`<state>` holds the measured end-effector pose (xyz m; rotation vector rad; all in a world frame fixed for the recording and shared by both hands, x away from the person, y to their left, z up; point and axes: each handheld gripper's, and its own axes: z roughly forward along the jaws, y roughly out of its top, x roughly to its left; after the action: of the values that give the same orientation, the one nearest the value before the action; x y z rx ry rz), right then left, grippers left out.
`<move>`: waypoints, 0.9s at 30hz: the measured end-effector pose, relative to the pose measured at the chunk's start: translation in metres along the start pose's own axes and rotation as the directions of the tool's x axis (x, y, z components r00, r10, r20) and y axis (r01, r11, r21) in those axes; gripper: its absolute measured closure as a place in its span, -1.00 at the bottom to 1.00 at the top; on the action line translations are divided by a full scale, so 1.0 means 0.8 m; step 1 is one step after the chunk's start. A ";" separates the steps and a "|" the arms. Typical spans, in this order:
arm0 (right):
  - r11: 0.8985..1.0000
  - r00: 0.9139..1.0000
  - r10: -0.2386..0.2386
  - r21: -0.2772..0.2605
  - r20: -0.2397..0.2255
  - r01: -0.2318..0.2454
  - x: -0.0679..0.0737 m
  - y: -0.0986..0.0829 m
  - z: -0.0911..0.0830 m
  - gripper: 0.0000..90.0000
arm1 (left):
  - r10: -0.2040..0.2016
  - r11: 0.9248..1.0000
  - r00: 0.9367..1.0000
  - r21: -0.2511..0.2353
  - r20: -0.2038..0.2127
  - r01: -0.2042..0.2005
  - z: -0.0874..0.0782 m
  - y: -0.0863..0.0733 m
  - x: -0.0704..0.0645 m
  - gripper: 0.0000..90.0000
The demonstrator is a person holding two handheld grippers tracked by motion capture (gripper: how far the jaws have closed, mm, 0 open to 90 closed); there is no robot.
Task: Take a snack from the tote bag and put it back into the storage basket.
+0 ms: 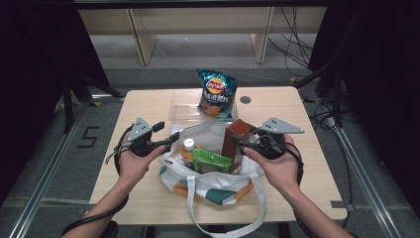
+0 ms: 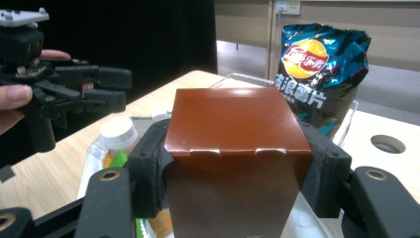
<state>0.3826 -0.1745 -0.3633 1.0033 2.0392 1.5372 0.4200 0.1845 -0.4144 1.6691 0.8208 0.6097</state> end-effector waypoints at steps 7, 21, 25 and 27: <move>1.000 1.000 0.022 0.001 0.009 -0.022 -0.002 0.005 -0.001 -0.12 | -0.003 1.000 1.000 -0.002 0.001 0.003 0.000 0.000 0.000 -0.36; 0.999 1.000 0.028 -0.024 0.008 -0.028 -0.006 0.021 -0.005 -0.12 | -0.002 1.000 1.000 -0.008 0.000 0.002 -0.001 0.002 0.000 -0.36; 0.999 0.999 0.037 -0.029 -0.002 -0.037 -0.007 0.024 -0.005 -0.12 | -0.004 1.000 1.000 -0.008 0.000 0.004 -0.001 0.002 0.000 -0.36; 0.999 0.999 0.032 -0.029 0.005 -0.032 -0.009 0.025 -0.005 -0.12 | -0.002 1.000 1.000 -0.009 -0.001 0.002 -0.001 0.002 0.000 -0.36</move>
<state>0.3906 -0.1794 -0.3435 1.0323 2.0009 1.5742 0.4197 0.1853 -0.4127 1.6593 0.8192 0.6118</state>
